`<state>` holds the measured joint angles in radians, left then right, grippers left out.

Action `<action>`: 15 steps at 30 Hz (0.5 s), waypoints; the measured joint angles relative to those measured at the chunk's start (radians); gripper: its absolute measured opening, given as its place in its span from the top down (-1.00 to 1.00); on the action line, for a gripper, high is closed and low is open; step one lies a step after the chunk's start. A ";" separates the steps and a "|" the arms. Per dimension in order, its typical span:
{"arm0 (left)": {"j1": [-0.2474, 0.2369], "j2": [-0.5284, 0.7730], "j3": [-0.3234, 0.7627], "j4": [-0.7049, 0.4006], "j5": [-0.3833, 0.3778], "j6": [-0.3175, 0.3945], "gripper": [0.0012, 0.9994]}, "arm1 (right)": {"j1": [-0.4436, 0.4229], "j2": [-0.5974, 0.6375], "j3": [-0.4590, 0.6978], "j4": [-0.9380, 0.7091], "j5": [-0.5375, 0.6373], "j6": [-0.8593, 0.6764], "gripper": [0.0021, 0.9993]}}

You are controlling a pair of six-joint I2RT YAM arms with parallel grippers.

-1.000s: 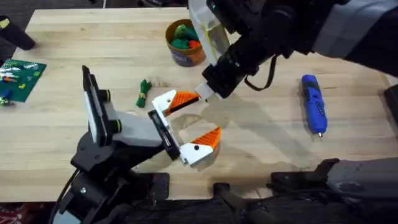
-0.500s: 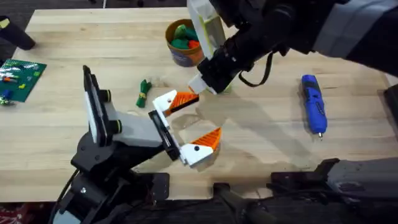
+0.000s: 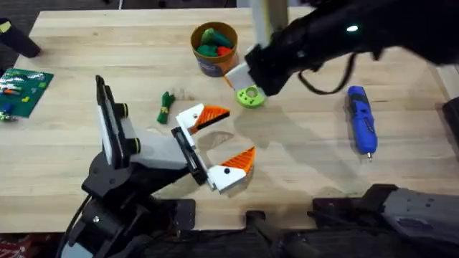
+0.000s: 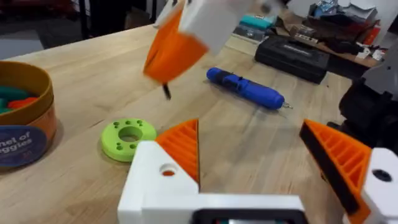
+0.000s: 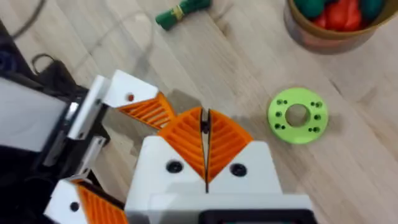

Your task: Pick up the gripper from the table and insert it into the empty holder that is missing its gripper. Then pick up a screw, insert it into the mounting hole, and use the screwdriver to tighten it. Finally, clean up the table by picking up the vegetable and placing it into the bucket.

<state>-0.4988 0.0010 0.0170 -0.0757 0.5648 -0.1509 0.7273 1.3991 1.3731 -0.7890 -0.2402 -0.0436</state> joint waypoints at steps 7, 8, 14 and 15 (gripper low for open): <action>0.000 0.000 0.000 0.000 0.000 0.000 -0.97 | 0.006 -0.050 0.000 0.085 -0.130 0.014 0.98; 0.000 0.000 0.000 0.000 0.000 0.000 -0.97 | 0.010 -0.047 0.000 0.091 -0.151 0.014 0.98; 0.000 0.000 0.000 0.000 0.000 0.000 -0.97 | 0.051 -0.026 0.000 0.039 -0.253 0.015 0.98; 0.000 0.000 0.000 0.000 0.000 0.000 -0.97 | 0.051 -0.031 0.000 0.010 -0.255 0.016 0.98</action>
<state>-0.4988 0.0006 0.0170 -0.0761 0.5648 -0.1509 0.7788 1.3685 1.3731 -0.7788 -0.4948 -0.0274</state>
